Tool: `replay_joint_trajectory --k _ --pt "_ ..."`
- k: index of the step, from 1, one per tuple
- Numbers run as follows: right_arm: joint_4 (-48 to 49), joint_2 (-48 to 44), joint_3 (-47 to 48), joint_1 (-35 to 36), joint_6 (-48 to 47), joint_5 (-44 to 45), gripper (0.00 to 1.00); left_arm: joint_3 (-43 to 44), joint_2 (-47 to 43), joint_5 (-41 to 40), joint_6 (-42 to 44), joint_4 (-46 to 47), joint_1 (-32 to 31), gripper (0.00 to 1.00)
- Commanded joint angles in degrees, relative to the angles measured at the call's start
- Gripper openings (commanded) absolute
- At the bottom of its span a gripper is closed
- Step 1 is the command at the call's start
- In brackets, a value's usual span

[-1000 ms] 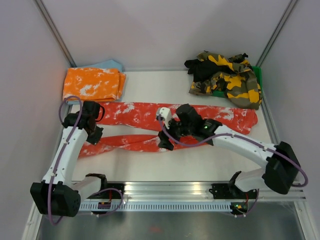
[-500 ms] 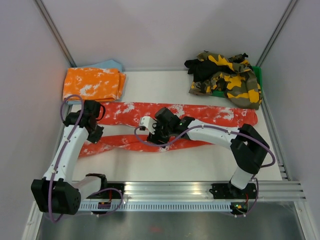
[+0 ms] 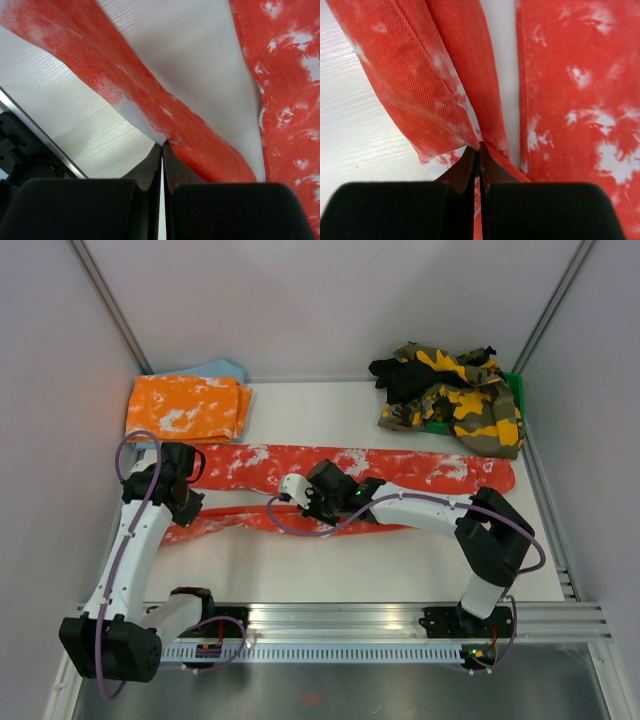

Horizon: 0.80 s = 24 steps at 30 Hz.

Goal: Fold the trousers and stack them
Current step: Flatten the trousers out

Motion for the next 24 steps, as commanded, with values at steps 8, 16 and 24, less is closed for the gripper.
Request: replay_joint_trajectory --k 8,16,24 --pt "-4.3 -18.2 3.4 -0.3 0.3 2.3 0.00 5.5 -2.5 -6.6 21.1 8.0 0.5 0.02" --pt "-19.6 -6.2 10.1 -1.2 -2.7 -18.1 0.00 8.4 -4.5 -6.3 25.4 1.8 0.5 0.02" --pt "-13.9 1.2 11.2 -2.1 -1.5 -15.6 0.02 6.3 -3.6 -8.0 27.0 4.9 0.5 0.36"
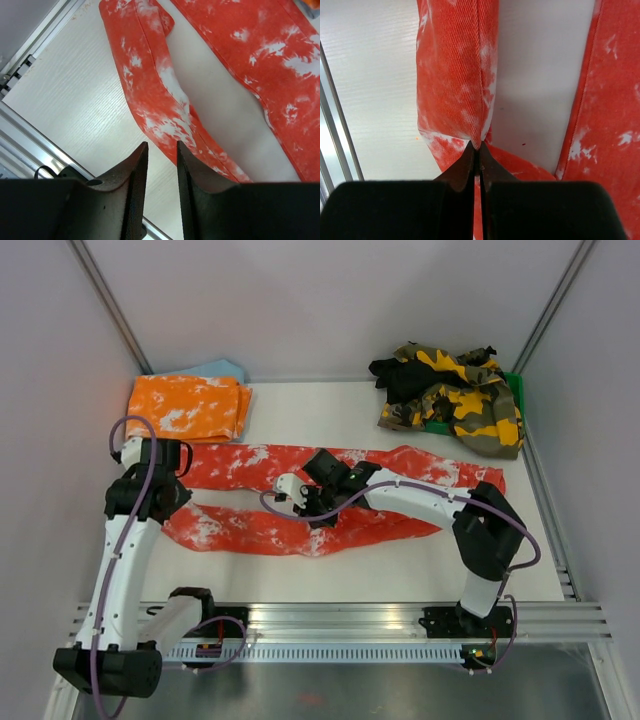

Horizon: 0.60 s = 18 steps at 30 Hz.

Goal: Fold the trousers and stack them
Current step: Flatten the trousers out

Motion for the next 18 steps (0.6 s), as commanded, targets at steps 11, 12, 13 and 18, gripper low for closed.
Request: replay_joint_trajectory --k 11,12,13,18 --pt "-2.2 -9.3 3.7 -5.6 15.7 24.2 0.98 3.9 14.3 3.4 6.3 10.1 0.3 0.57" --pt "-2.6 -12.1 2.8 -6.4 18.0 24.9 0.98 4.5 13.7 5.6 7.1 9.9 0.3 0.59" --pt "-3.2 -13.6 2.0 -7.6 20.9 25.4 0.98 4.9 12.9 7.6 8.3 9.8 0.3 0.63" --pt "-3.4 -27.0 -8.1 -19.1 38.7 21.2 0.98 3.3 1.7 10.7 4.2 4.4 0.3 0.71"
